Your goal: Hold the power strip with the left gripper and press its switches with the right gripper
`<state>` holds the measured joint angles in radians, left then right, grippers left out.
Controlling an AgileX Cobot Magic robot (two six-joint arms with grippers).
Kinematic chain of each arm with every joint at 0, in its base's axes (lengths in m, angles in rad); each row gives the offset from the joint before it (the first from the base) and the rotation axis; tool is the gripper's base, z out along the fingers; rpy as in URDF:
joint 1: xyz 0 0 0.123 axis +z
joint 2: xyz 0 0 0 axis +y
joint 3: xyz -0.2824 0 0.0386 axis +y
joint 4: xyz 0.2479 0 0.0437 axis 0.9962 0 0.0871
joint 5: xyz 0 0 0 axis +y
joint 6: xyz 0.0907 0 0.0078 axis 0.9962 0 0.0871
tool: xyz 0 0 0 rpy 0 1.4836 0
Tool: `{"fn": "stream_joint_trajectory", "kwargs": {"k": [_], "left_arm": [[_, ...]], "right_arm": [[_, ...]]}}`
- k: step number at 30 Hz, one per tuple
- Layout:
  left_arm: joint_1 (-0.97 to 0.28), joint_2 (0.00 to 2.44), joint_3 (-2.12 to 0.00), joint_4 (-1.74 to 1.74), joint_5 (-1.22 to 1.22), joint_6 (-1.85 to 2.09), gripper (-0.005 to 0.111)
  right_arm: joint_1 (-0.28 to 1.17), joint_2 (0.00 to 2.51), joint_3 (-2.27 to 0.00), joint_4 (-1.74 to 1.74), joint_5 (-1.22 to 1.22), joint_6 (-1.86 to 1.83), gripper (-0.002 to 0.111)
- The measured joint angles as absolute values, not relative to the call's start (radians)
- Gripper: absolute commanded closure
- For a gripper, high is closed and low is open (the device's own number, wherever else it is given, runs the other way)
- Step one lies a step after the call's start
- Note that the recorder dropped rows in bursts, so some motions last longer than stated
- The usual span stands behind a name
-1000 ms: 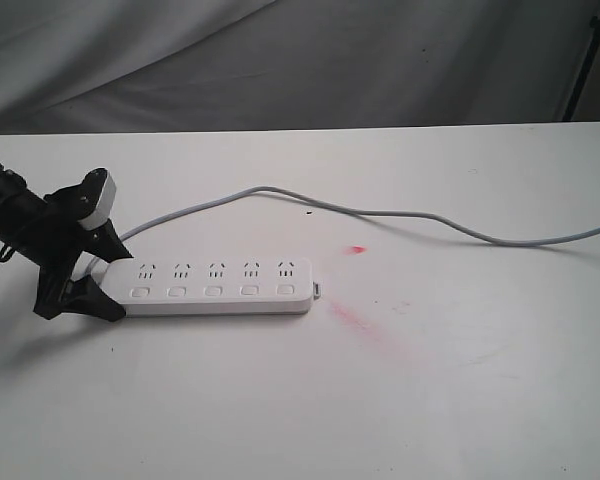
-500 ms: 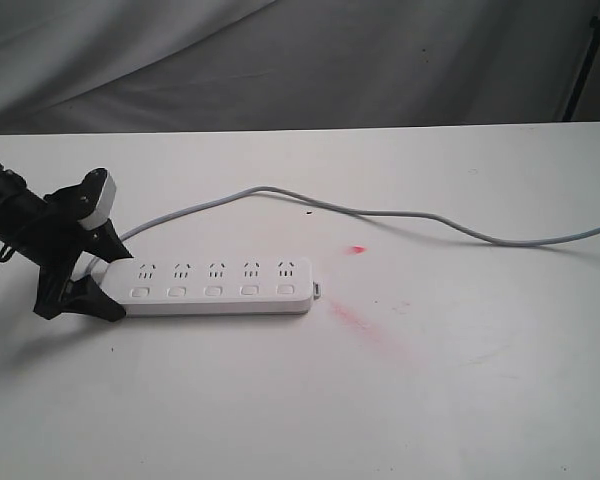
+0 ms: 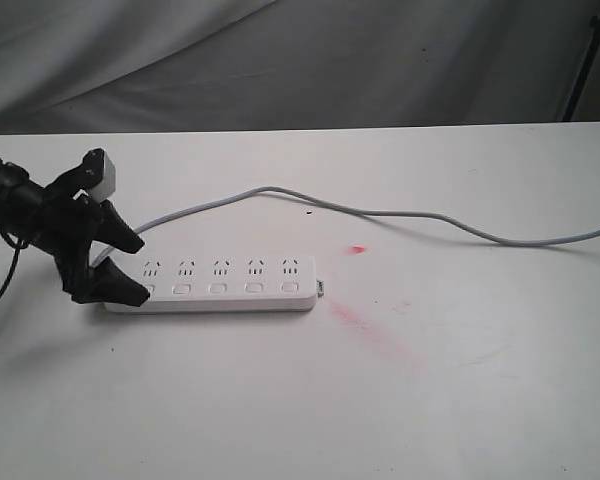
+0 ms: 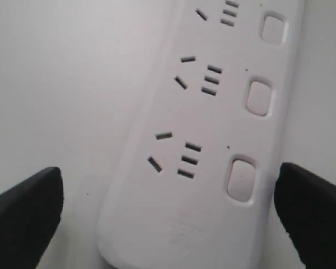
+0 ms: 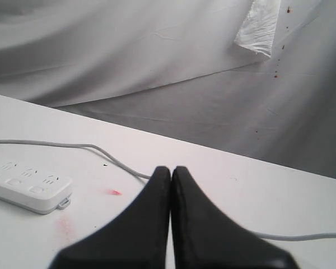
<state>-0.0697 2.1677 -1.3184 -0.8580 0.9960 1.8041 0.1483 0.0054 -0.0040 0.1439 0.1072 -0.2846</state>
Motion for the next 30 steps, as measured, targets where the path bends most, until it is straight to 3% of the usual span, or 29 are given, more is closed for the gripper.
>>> {"fn": "stream_joint_trajectory", "kwargs": {"k": [10, 13, 15, 20, 23, 30], "left_arm": [[-0.07, 1.977, -1.318, -0.933, 0.975, 1.342, 0.012], [-0.07, 1.908, -1.318, -1.002, 0.954, 1.281, 0.017], [-0.07, 1.864, -1.318, -1.048, 0.952, 1.265, 0.031], [-0.07, 1.747, -1.318, -1.175, 0.972, 1.256, 0.084], [-0.07, 1.684, -1.317, -1.25, 0.981, 1.256, 0.106], [-0.07, 1.559, -1.317, -1.355, 1.036, 1.256, 0.107]], "right_arm": [[0.148, 0.005, -0.004, 0.144, 0.107, -0.285, 0.108], [0.148, 0.005, -0.004, 0.144, 0.107, -0.285, 0.108], [0.148, 0.005, -0.004, 0.144, 0.105, -0.285, 0.108], [0.148, 0.005, -0.004, 0.144, 0.103, -0.285, 0.108], [0.148, 0.005, -0.004, 0.144, 0.103, -0.285, 0.108], [0.148, 0.005, -0.004, 0.144, 0.103, -0.285, 0.108]]}}
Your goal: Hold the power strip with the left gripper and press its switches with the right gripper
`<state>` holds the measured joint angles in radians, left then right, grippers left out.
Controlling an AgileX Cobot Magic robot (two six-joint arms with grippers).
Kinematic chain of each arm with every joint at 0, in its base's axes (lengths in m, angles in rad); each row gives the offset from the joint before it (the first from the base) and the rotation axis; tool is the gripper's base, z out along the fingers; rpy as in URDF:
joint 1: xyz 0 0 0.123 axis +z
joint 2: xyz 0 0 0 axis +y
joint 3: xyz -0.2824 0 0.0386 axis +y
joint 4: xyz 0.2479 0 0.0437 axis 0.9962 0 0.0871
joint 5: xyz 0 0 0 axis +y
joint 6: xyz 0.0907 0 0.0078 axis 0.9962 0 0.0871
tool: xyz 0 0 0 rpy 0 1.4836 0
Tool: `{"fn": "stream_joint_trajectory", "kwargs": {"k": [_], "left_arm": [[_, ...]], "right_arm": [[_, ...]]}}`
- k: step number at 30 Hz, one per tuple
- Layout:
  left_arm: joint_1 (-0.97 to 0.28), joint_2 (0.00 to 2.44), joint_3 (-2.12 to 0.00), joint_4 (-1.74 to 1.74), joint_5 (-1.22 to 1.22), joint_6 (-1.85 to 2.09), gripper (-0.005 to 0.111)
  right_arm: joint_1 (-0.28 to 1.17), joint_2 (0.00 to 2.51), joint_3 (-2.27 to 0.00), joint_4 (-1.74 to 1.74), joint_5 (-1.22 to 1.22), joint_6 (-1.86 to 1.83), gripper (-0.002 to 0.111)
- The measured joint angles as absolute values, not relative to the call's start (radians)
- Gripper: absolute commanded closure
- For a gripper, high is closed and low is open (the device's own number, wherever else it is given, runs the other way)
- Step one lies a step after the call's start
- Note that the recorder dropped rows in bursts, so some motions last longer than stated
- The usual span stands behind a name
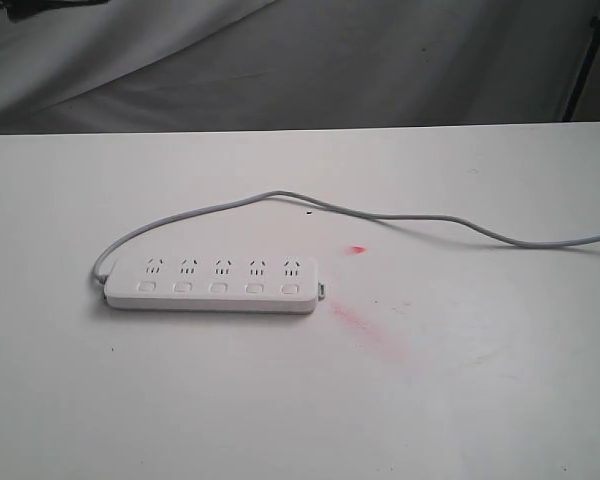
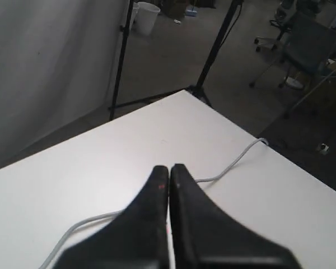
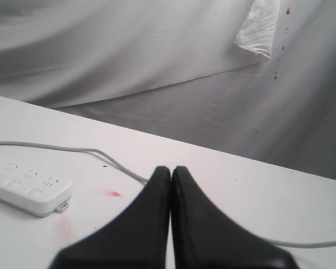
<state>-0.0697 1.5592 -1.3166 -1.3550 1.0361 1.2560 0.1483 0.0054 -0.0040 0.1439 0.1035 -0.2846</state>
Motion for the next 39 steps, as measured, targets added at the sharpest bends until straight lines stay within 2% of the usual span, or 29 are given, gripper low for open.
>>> {"fn": "stream_joint_trajectory", "kwargs": {"k": [7, 15, 20, 24, 29, 39], "left_arm": [[-0.028, 1.446, -1.317, -1.168, 0.981, 1.037, 0.107], [-0.019, 1.128, -1.315, -0.41, 1.053, 0.353, 0.107], [-0.019, 0.92, -1.315, -0.122, 1.064, 0.198, 0.107], [-0.019, 0.767, -1.289, -0.021, 1.036, 0.167, 0.107], [-0.019, 0.584, -1.103, 0.01, 0.796, 0.163, 0.107], [-0.023, 0.337, -0.474, 0.023, 0.22, 0.157, 0.107]], "right_arm": [[0.148, 0.005, -0.004, 0.144, 0.103, -0.285, 0.108], [0.148, 0.005, -0.004, 0.144, 0.103, -0.285, 0.108], [0.148, 0.005, -0.004, 0.144, 0.103, -0.285, 0.108], [0.148, 0.005, -0.004, 0.144, 0.103, -0.285, 0.108], [0.148, 0.005, -0.004, 0.144, 0.103, -0.285, 0.108], [0.148, 0.005, -0.004, 0.144, 0.103, -0.285, 0.108]]}}
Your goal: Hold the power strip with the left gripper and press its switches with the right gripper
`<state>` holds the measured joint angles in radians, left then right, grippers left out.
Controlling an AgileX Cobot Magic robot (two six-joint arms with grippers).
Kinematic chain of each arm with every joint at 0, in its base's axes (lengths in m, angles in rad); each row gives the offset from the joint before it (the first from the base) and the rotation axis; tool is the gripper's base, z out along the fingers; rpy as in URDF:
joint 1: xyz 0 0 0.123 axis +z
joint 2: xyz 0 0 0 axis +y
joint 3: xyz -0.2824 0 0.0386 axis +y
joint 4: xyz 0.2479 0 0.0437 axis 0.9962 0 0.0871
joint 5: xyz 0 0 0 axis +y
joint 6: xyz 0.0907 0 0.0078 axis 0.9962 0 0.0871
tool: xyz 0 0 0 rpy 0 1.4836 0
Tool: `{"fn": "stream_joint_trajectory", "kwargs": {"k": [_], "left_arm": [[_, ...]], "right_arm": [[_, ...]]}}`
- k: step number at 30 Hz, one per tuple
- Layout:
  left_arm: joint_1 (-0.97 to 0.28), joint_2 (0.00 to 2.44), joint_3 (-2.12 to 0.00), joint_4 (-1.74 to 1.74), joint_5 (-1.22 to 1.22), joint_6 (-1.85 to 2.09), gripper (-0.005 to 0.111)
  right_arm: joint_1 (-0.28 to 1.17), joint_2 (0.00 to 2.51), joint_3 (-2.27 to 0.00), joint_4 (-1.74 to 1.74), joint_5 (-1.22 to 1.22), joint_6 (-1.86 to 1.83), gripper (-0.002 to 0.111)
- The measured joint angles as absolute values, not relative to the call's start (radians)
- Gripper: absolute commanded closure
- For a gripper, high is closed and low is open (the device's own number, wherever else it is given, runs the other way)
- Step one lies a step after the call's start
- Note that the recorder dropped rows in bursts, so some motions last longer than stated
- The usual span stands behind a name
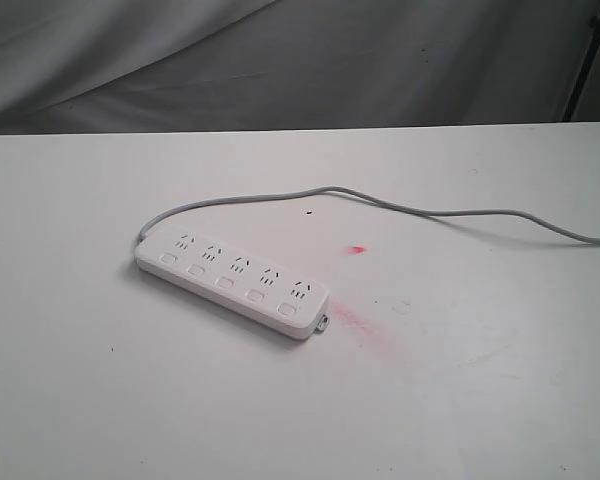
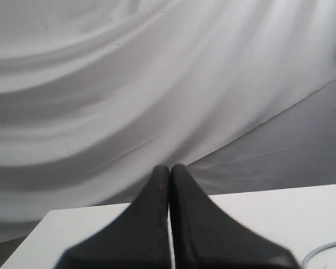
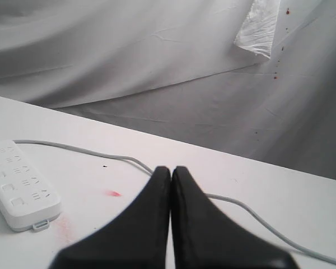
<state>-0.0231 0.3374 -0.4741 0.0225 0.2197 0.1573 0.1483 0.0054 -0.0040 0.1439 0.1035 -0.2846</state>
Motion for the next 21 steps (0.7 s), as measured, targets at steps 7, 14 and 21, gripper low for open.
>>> {"fn": "stream_joint_trajectory", "kwargs": {"k": [7, 14, 21], "left_arm": [[-0.023, 0.185, -0.215, 0.023, 0.104, 0.157, 0.107], [-0.023, 0.058, -0.074, 0.023, 0.097, 0.157, 0.107], [-0.023, 0.007, -0.005, 0.023, 0.095, 0.157, 0.107]], "right_arm": [[0.148, 0.005, -0.004, 0.144, 0.103, -0.285, 0.108], [0.148, 0.005, -0.004, 0.144, 0.103, -0.285, 0.108], [0.148, 0.005, -0.004, 0.144, 0.103, -0.285, 0.108]]}}
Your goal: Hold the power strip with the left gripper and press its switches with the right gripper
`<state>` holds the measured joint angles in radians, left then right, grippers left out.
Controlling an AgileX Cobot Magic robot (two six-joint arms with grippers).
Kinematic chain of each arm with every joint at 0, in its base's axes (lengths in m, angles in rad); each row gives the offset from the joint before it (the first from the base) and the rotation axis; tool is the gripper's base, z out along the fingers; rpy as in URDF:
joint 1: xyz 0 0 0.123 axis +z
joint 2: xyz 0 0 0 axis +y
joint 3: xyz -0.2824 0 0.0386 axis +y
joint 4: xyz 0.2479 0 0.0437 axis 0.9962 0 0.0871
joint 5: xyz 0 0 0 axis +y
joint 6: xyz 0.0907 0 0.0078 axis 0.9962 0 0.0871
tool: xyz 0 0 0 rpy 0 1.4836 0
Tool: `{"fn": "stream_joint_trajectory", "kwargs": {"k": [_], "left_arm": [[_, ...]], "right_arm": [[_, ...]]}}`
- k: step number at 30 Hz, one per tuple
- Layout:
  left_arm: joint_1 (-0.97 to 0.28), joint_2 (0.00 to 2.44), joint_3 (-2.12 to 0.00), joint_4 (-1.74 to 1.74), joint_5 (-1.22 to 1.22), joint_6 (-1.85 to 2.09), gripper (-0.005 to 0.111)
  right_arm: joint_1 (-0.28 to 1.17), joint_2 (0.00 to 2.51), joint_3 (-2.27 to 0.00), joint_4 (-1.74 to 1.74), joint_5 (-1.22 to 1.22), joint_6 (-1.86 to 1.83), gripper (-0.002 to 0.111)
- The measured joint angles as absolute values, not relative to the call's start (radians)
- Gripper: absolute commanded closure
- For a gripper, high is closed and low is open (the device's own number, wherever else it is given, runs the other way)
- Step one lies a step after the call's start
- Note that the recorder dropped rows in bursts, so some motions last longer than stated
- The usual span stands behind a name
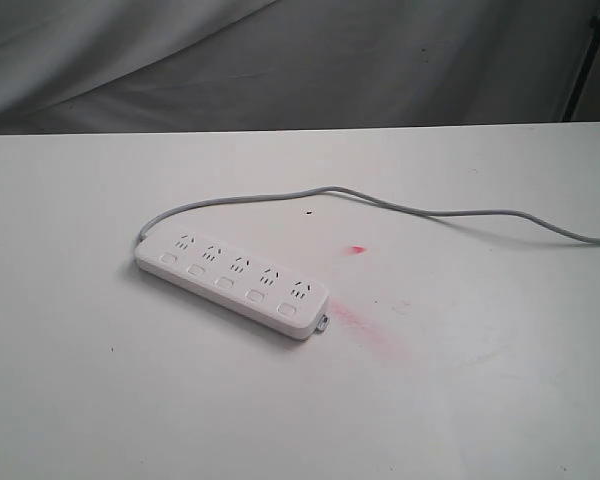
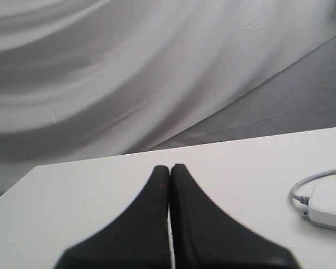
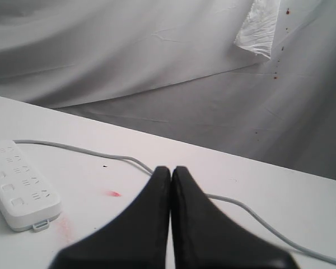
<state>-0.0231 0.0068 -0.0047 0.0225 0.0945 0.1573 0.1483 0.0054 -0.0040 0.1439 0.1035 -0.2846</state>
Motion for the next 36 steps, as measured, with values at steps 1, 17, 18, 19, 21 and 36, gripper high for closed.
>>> {"fn": "stream_joint_trajectory", "kwargs": {"k": [1, 17, 18, 19, 21, 36], "left_arm": [[-0.023, 0.005, -0.005, 0.018, 0.1, 0.157, 0.107], [-0.023, 0.005, -0.005, 0.008, 0.238, 0.157, 0.107], [-0.023, 0.005, -0.005, 0.008, 0.238, 0.157, 0.107], [-0.023, 0.005, -0.005, 0.008, 0.238, 0.157, 0.107], [-0.023, 0.005, -0.005, 0.008, 0.238, 0.157, 0.107], [-0.023, 0.005, -0.005, 0.008, 0.238, 0.159, 0.107]], "right_arm": [[0.148, 0.005, -0.004, 0.144, 0.103, -0.285, 0.108], [0.148, 0.005, -0.004, 0.144, 0.103, -0.285, 0.108], [0.148, 0.005, -0.004, 0.144, 0.103, -0.285, 0.108], [0.148, 0.005, -0.004, 0.144, 0.103, -0.285, 0.108], [0.148, 0.005, -0.004, 0.144, 0.103, -0.285, 0.108], [0.148, 0.005, -0.004, 0.144, 0.103, -0.285, 0.108]]}}
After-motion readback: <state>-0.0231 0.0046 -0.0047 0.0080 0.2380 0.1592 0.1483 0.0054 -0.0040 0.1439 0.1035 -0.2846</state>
